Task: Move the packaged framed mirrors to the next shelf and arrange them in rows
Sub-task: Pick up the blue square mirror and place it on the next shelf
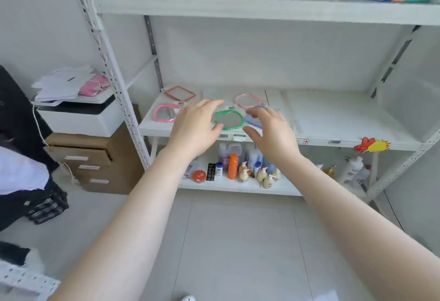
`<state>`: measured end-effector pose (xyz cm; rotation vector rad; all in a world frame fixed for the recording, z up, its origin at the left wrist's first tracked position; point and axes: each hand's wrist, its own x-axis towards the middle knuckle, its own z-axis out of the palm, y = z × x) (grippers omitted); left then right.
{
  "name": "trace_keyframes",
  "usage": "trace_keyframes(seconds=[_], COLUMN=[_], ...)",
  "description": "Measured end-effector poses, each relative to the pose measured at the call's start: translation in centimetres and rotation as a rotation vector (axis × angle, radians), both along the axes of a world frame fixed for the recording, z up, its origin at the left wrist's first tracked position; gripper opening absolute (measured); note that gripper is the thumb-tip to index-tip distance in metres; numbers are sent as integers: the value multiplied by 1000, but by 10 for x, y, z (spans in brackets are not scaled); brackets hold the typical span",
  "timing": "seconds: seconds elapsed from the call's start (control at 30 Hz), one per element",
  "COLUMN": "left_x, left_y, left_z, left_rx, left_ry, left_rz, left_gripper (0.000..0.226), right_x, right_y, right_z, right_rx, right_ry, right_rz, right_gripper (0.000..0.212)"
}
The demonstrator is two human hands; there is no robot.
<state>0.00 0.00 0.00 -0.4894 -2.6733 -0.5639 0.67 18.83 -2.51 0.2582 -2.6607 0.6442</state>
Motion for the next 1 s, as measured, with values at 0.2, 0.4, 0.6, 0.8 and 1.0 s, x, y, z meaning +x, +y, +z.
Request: trace_keyframes(seconds=[0.2,0.4,0.6,0.8,1.0], left_x=[-62,-121,-173,-228,-292], left_y=[-17,-37,-33,-3,47], left_z=[-51,-103,-139,-164,-182], left_rx=[-74,-116,-153,-162,-206], left_ry=[-130,-271,-365,-426,-464], left_rz=[-35,-129,-185,-226,-241], left_gripper=[55,54,51,52,55], right_x=[-47,-86,-119,-164,-226], right_y=[-16,-39,-46,-22,24], right_z=[-56,-106,-139,-167,-186], right_rx=[20,18,-24,-50,-77], right_ry=[-148,-298,-393,-484,-531], right_rz=[-150,-271,-348,-405,-430], right_gripper=[44,44,34,40,49])
